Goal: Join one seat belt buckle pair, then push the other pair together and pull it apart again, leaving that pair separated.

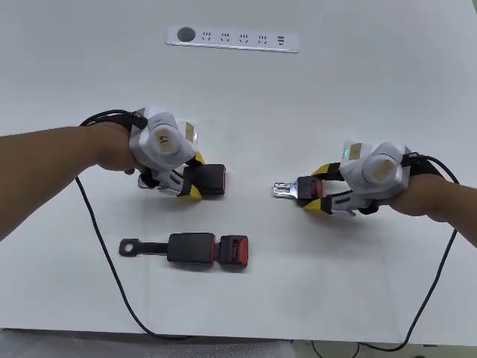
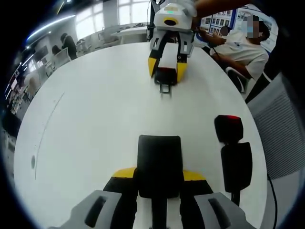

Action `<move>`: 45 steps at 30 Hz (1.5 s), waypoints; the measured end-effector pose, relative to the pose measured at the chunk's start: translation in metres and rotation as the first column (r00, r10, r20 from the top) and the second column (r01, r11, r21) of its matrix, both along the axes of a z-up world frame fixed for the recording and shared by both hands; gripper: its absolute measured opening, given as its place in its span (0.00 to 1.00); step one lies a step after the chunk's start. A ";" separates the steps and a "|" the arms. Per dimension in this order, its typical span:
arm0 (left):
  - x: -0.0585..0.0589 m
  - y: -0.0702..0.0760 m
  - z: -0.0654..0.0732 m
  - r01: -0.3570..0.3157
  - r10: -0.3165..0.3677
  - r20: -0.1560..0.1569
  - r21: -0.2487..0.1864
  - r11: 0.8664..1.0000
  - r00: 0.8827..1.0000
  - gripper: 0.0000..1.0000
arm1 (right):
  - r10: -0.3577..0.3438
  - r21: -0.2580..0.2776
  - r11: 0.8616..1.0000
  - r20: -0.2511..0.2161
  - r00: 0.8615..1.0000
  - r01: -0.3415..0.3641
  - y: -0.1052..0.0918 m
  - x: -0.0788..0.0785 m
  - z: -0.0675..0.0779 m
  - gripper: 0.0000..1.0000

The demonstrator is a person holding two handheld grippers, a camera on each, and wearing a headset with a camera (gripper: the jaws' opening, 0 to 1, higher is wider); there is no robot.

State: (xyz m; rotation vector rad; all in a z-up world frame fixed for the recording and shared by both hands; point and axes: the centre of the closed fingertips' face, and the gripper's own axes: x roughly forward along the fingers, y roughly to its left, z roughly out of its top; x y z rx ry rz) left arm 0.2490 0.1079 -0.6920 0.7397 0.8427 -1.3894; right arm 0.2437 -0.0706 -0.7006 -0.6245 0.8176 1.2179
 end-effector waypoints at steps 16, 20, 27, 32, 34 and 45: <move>0.001 0.001 -0.003 -0.003 0.003 -0.001 0.005 1.000 1.000 0.35 | -0.005 -0.006 1.000 -0.003 1.000 0.005 -0.018 0.001 0.002 0.35; 0.001 0.001 -0.003 -0.005 0.005 -0.001 0.003 1.000 1.000 0.35 | -0.004 -0.003 1.000 -0.002 1.000 0.004 -0.020 0.002 0.001 0.35; 0.001 0.000 -0.003 0.007 -0.007 0.013 0.004 1.000 1.000 0.35 | 0.002 -0.014 1.000 0.001 1.000 -0.002 -0.020 0.002 0.002 0.36; -0.002 -0.005 0.004 -0.092 0.091 -0.029 -0.039 0.995 0.995 0.48 | -0.003 -0.040 0.999 0.077 0.997 0.007 -0.023 0.005 0.007 0.37; 0.001 -0.009 0.014 -0.141 0.138 -0.035 -0.084 0.987 0.990 0.59 | -0.023 -0.036 0.999 0.106 0.994 0.026 -0.022 0.006 0.010 0.39; 0.022 0.002 0.053 -0.387 0.399 0.025 -0.195 0.901 0.917 0.95 | -0.519 0.209 0.847 0.123 0.846 0.490 -0.025 0.036 0.054 0.54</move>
